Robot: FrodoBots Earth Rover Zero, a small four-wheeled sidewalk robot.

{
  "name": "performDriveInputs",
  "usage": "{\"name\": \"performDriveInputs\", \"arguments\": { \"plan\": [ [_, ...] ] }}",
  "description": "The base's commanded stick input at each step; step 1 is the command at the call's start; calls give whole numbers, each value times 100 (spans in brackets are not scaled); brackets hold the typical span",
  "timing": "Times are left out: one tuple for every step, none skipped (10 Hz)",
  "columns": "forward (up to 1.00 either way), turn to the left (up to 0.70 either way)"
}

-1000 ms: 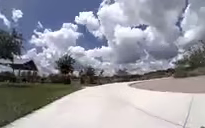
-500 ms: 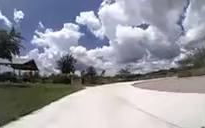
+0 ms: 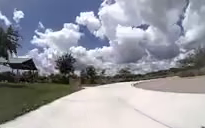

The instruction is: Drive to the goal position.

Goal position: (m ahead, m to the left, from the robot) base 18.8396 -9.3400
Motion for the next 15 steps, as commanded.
{"name": "performDriveInputs", "arguments": {
  "plan": [
    [70,0],
    [70,0],
    [70,0],
    [70,0],
    [70,4],
    [70,35],
    [70,35],
    [70,35],
    [70,21],
    [70,0],
    [70,0],
    [70,0],
    [70,0],
    [70,0],
    [70,0]
  ]
}}
